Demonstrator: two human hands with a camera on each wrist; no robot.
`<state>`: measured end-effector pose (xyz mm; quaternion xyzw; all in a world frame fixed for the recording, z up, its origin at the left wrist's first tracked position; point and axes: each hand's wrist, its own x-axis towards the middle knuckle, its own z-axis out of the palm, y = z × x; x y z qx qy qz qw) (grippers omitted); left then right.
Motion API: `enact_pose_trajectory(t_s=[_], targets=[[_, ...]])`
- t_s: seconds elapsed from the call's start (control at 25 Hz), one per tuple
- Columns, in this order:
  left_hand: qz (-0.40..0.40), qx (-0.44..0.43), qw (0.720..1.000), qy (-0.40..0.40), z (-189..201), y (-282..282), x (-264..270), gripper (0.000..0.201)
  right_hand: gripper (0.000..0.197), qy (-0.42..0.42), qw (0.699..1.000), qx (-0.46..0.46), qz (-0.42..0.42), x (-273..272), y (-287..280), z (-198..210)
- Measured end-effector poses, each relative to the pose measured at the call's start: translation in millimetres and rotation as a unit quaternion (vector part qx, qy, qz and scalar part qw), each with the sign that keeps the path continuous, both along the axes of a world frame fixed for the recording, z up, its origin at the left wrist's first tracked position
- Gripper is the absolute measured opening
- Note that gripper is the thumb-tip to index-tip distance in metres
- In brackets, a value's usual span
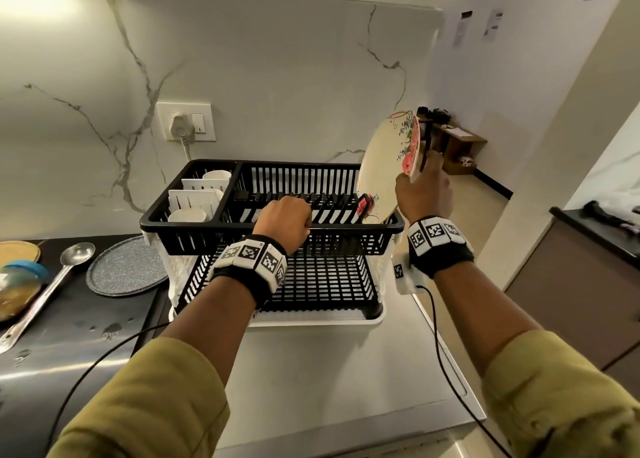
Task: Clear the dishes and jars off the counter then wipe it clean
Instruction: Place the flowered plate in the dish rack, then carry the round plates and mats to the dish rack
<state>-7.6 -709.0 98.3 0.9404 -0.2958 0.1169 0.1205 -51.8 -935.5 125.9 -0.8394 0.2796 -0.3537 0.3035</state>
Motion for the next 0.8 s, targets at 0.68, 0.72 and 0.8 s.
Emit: enact_pose_trajectory(t_s=[0.68,0.72,0.8], targets=[[0.232,-0.092,0.968,0.038,-130.2,243.1,-107.9,0.024,0.021,0.08,0.922,-0.086,0.369,-63.1,337.5,-157.7],[0.255,-0.094,0.962,0.04,-132.5,269.9,-116.0,0.026,0.02,0.095,0.916,-0.091,0.379,-64.5,361.7,-160.0],[0.3,-0.101,0.948,0.045,-137.3,326.4,-135.2,0.025,0.019,0.115,0.905,-0.102,0.397,-70.6,415.4,-162.8]])
